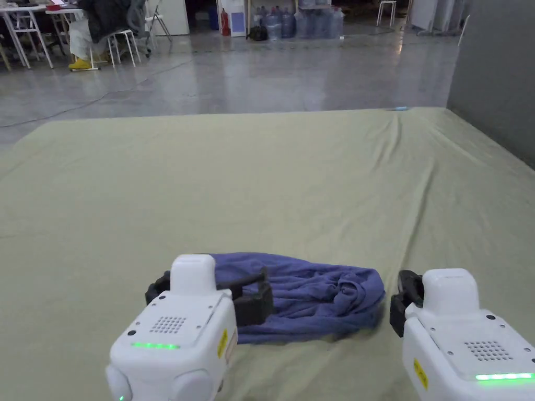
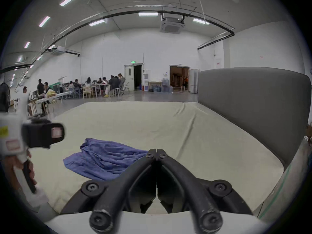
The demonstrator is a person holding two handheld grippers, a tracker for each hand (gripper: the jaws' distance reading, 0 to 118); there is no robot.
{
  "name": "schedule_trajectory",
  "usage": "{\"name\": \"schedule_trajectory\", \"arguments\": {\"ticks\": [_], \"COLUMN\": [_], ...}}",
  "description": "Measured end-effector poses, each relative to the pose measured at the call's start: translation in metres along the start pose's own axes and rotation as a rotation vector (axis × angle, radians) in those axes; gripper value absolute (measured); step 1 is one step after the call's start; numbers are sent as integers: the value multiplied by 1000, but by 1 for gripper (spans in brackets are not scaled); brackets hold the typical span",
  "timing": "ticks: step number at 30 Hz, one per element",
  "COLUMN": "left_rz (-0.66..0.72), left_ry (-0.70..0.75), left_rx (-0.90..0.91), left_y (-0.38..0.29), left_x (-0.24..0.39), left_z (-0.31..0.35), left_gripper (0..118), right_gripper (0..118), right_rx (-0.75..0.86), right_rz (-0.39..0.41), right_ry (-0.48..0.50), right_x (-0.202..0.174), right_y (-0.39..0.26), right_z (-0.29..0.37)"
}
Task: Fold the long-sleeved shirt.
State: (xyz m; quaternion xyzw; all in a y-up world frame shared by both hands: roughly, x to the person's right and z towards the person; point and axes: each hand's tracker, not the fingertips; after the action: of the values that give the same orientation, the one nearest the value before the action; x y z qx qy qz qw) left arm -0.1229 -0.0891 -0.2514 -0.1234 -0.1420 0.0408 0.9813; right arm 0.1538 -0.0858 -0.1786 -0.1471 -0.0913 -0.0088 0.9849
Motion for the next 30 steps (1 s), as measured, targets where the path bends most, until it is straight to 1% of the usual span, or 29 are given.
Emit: {"name": "schedule_trajectory", "arguments": {"ticks": [1, 2, 3, 5, 6, 7, 8, 9, 10, 12, 15, 16, 18, 20, 21, 22, 23, 24, 25, 26, 27, 29, 30], "left_rz": [4, -6, 5, -28, -33, -33, -30, -27, -13, -36, -52, -39, 31, 83, 117, 133, 160, 143, 135, 101, 51, -16, 3], "left_ry": [29, 90, 130, 198, 228, 249, 257, 257, 283, 252, 244, 237, 186, 152, 154, 157, 133, 110, 135, 156, 183, 185, 198], "left_rx": [19, 2, -37, -54, -83, -60, -52, -45, -84, -107, -121, -116, -144, -226, -256, -326, -361, -345, -426, -494, -576, -699, -727], "left_y": [-8, -12, -30, -42, -45, -49, -51, -53, -53, -52, -37, -27, -2, 23, 33, 42, 44, 42, 41, 47, 52, 37, 30], "left_x": [-5, -8, -24, -33, -37, -37, -39, -42, -43, -45, -45, -48, -57, -74, -81, -90, -96, -101, -110, -101, -90, -88, -86], "left_z": [20, 35, 25, 37, 40, 51, 55, 55, 55, 45, 36, 27, 4, -40, -62, -90, -122, -140, -174, -191, -202, -241, -251], "left_gripper": [118, 118, 118, 116, 109, 80, 4, 0, 0, 0, 0, 0, 0, 0, 22, 63, 113, 117, 117, 117, 117, 117, 116], "right_gripper": [0, 0, 0, 0, 0, 0, 0, 0, 0, 0, 0, 0, 0, 0, 0, 0, 0, 0, 0, 0, 0, 0, 0], "right_rx": [1, 5, 13, 25, 30, 33, 32, 33, 32, 28, 30, 29, 23, 15, 8, 0, -11, -23, -35, -48, -61, -83, -92], "right_rz": [10, 20, 27, 39, 42, 46, 51, 54, 56, 56, 50, 48, 51, 51, 49, 48, 52, 63, 77, 84, 83, 71, 65], "right_ry": [6, 13, 18, 20, 19, 16, 14, 15, 14, 18, 18, 20, 18, 19, 17, 16, 14, 6, 1, 3, 3, -4, -6], "right_x": [-4, -7, -9, -13, -15, -16, -17, -18, -19, -19, -19, -19, -18, -18, -17, -17, -17, -18, -17, -17, -16, -13, -12], "right_y": [0, -1, -2, -4, -5, -5, -5, -5, -5, -3, -2, -2, -4, -6, -8, -10, -12, -14, -16, -18, -20, -22, -23], "right_z": [1, 3, 4, 5, 5, 5, 6, 6, 6, 6, 7, 7, 4, -1, -4, -7, -12, -16, -22, -27, -32, -43, -47]}}
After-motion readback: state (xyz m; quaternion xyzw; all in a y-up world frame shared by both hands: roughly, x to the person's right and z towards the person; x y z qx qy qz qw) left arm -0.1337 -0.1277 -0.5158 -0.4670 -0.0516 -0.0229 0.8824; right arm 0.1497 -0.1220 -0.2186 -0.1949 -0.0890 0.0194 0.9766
